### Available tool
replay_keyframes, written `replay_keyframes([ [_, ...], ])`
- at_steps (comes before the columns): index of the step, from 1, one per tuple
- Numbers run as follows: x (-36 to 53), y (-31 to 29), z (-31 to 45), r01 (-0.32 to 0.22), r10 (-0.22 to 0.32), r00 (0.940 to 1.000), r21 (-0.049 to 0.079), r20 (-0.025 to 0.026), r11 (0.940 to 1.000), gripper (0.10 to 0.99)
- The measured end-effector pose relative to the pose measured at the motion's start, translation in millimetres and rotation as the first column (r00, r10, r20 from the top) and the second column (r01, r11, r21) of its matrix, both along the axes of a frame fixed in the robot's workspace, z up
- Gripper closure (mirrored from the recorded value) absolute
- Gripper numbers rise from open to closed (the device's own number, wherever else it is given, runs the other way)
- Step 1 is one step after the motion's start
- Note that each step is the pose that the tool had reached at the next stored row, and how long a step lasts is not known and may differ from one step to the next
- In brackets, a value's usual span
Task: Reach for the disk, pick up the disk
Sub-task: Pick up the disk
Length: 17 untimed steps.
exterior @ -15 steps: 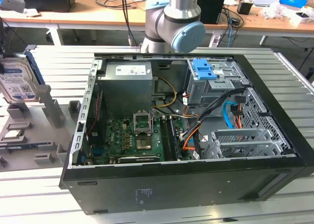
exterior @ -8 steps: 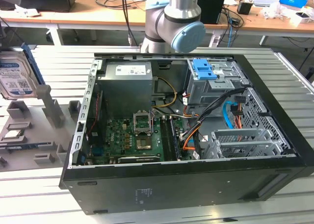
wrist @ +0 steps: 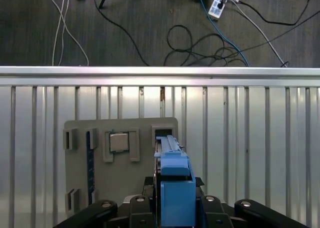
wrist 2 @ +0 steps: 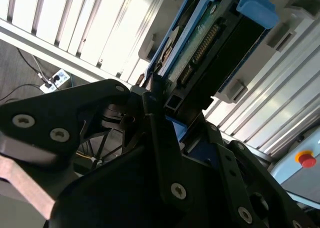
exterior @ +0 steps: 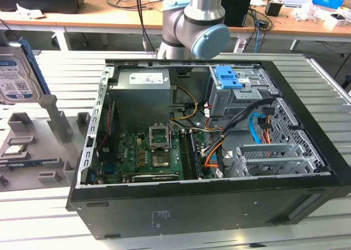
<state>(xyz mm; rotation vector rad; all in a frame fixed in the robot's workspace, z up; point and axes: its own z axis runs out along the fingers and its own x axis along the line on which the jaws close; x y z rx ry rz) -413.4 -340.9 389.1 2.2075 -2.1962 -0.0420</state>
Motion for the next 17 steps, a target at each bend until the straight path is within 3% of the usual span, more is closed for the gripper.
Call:
replay_keyframes([
  [3,0.1,0.0,7.4,0.000,0.000,1.0000,0.000,0.0000,1.0000,0.722],
  [5,0.2,0.0,16.3,0.000,0.000,1.0000,0.000,-0.0001,1.0000,0.722],
  [15,0.4,0.0,39.9,0.000,0.000,1.0000,0.000,-0.0001,1.0000,0.722],
  [16,0.4,0.0,43.4,0.000,0.000,1.0000,0.000,-0.0001,1.0000,0.722],
  [17,0.5,0.0,51.7,0.000,0.000,1.0000,0.000,-0.0001,1.0000,0.722],
])
